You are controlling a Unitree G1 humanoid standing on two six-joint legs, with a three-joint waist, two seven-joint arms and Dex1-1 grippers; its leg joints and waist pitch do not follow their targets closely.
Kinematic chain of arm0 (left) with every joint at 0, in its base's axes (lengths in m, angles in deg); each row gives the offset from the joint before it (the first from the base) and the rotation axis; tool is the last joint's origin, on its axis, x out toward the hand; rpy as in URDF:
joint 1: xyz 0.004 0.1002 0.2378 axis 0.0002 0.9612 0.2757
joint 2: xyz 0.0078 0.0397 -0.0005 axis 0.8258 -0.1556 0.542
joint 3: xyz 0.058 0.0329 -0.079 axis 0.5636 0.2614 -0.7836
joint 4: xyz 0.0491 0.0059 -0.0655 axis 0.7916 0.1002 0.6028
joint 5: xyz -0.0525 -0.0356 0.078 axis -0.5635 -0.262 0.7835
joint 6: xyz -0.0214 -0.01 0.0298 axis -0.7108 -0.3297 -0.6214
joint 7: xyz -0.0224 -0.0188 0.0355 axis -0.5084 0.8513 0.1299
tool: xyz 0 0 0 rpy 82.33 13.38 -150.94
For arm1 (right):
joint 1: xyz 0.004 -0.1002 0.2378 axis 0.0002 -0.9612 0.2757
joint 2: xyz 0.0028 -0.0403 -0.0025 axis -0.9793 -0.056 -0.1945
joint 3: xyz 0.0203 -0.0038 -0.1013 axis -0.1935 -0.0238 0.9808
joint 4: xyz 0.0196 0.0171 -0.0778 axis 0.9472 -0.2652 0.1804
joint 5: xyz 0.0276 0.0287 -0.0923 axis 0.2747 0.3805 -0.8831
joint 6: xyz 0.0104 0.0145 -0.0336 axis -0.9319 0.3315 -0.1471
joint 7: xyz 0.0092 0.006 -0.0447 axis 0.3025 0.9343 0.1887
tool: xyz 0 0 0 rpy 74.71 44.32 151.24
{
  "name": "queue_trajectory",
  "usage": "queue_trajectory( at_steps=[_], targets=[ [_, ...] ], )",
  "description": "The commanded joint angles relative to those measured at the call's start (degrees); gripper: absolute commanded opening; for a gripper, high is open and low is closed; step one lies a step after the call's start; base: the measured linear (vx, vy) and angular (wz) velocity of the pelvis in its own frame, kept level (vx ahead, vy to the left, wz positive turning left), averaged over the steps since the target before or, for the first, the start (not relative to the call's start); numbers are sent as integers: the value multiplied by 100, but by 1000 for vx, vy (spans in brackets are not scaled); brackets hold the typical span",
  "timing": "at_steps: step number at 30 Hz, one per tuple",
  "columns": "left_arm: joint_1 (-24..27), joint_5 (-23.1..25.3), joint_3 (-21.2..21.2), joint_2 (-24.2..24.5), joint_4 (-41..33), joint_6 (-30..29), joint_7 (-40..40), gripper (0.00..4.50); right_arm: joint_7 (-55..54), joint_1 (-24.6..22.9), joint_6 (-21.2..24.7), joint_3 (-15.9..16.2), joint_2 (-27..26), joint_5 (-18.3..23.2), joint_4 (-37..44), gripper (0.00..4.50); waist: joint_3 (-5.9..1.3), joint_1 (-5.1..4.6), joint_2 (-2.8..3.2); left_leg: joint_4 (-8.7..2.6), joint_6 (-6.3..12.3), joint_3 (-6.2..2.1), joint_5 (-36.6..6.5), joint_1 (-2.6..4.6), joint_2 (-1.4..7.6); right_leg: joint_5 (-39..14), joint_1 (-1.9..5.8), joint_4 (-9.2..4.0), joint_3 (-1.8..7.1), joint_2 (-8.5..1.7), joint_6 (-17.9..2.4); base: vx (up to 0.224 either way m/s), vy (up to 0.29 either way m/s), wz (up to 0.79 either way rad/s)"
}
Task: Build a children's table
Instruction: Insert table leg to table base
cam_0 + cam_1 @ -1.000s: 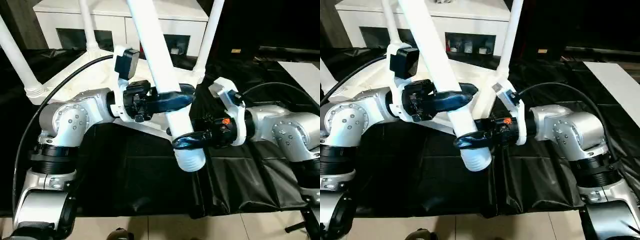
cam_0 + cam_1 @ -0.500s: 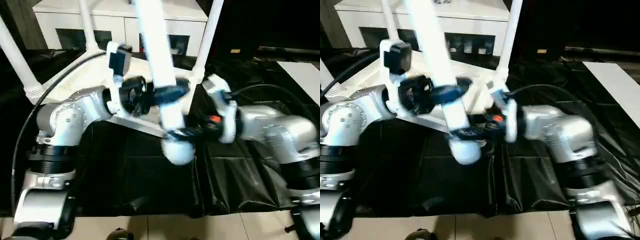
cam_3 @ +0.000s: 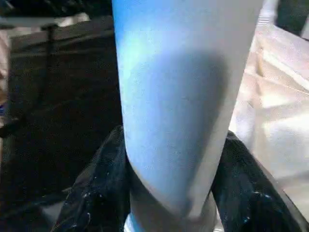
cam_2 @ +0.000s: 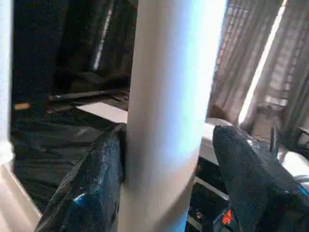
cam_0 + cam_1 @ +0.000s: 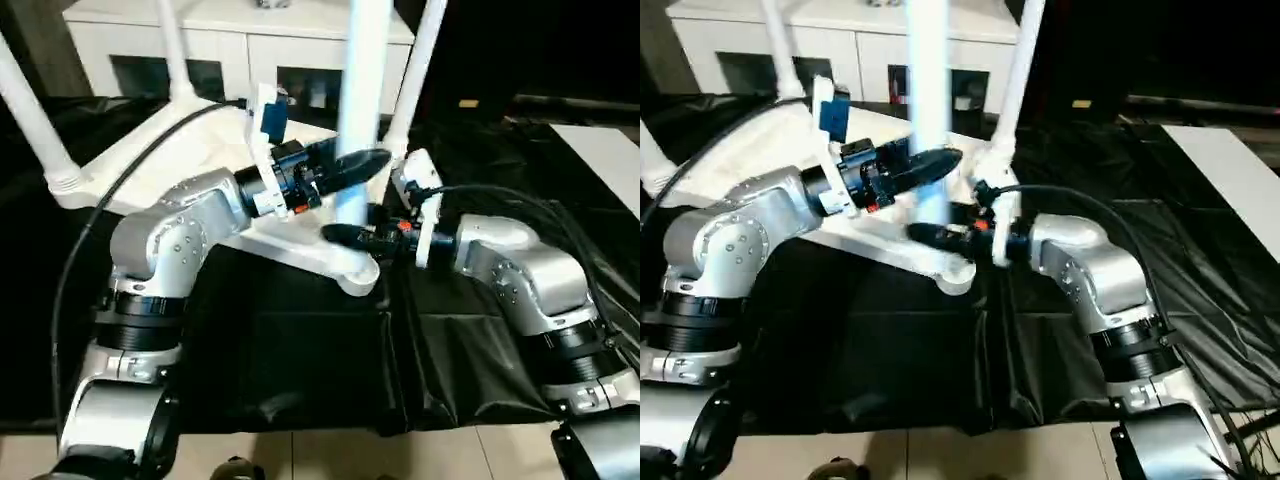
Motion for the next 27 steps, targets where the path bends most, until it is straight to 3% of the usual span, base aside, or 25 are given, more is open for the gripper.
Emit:
queue_trajectory(
  at_steps=[1,5,7,8,9,12,16,22,23,27],
  targets=[
    [-130,206,-80,39,-6,136,325,309,-107,54,-168,-100,7,-176,-145,188,-454,-8,-44,-407,-143,-126,-962,189,279,-1028,235,-366,202,-347,-1041,0,0,0],
    [-153,256,-257,-3,87,185,583,309,-157,120,-274,-134,-68,-287,-290,188,-454,-7,-48,-405,-154,-126,-981,195,275,-1043,235,-366,200,-350,-1054,0,0,0],
    [-136,228,-263,-17,74,175,561,273,-136,125,-293,-114,-66,-299,-301,188,-455,-3,-52,-404,-138,-125,-960,197,277,-990,234,-360,199,-347,-1077,0,0,0],
    [-107,144,-273,-69,45,143,534,273,-91,135,-330,-75,-57,-319,-318,188,-456,3,-46,-404,-137,-125,-952,203,280,-951,229,-355,198,-346,-1086,0,0,0],
    [-101,72,-289,-110,38,114,510,273,-72,139,-338,-64,-52,-322,-325,188,-456,5,-85,-404,-129,-118,-951,208,282,-914,225,-356,196,-340,-1105,0,0,0],
    [-88,-200,-307,-228,-43,-33,408,273,-16,149,-335,-22,-40,-309,-344,188,-455,20,-54,-406,-151,-123,-982,203,280,-881,230,-340,195,-349,-1151,0,0,0],
    [-25,-619,-255,-352,-190,-509,273,273,22,191,-406,-11,-77,-408,-430,188,-450,6,-79,-405,-167,-120,-1055,199,275,-924,236,-348,197,-346,-1170,0,0,0],
    [-22,-466,-131,-376,-147,-538,392,330,56,210,-447,1,-85,-480,-472,188,-441,-4,-68,-413,-178,-132,-1154,207,280,-1113,233,-383,198,-341,-1097,0,0,0],
    [-55,-171,-51,-361,-31,-305,528,339,73,208,-450,6,-83,-480,-465,188,-442,-3,-61,-417,-180,-135,-1157,209,285,-1101,230,-389,201,-341,-1079,0,0,0],
    [-145,20,-22,-353,102,-127,663,345,128,203,-482,40,-99,-556,-470,188,-447,-2,-74,-419,-185,-139,-1113,199,283,-1057,238,-376,201,-343,-1027,0,0,0]
  ],
)
